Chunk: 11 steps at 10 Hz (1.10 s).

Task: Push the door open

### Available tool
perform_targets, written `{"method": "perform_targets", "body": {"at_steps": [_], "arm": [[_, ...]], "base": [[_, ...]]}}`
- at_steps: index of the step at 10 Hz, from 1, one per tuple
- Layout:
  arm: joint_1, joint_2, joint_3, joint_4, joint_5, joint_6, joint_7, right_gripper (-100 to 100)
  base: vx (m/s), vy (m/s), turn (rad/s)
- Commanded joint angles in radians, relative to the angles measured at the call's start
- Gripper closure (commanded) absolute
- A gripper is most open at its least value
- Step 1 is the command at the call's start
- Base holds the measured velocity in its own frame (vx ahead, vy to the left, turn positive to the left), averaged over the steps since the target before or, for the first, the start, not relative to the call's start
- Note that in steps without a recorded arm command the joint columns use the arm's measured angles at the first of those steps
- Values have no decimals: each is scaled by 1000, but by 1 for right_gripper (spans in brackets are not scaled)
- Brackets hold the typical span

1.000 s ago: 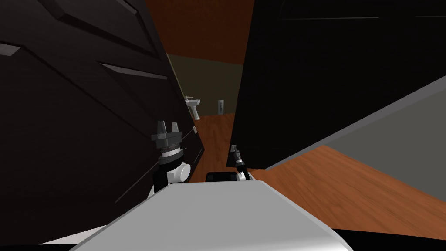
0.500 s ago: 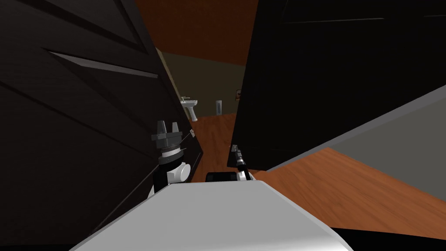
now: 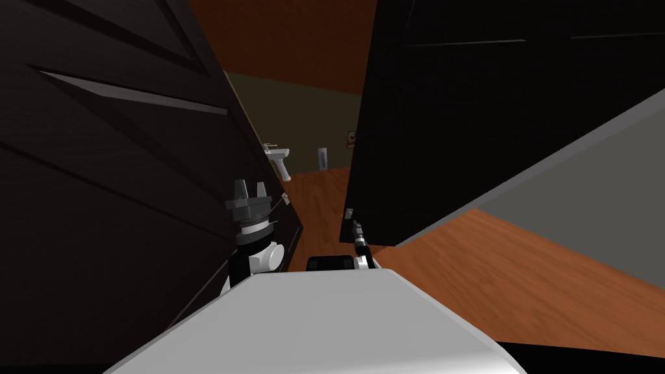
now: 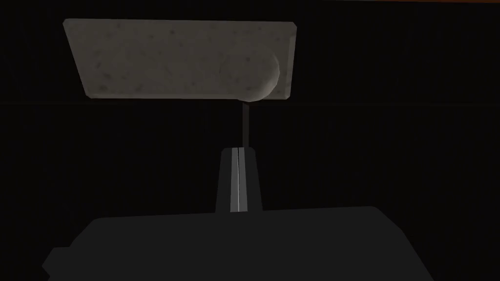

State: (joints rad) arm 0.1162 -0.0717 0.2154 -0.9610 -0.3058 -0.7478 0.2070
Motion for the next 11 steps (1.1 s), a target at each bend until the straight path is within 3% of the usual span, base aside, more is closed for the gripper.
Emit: {"method": "perform_targets", "body": {"at_steps": [1,2,4,11], "arm": [[12,8,0,-8,-6,-3,6,-100],[20,18,0,-15,-11,-4,10,-100],[17,8,-2,-8,-9,-11,8,-100],[13,11,-13,17,-12,-46,7,-100]], "base": [[-254,136,-80],[-241,96,-72],[-18,38,6],[210,-1,28]]}}
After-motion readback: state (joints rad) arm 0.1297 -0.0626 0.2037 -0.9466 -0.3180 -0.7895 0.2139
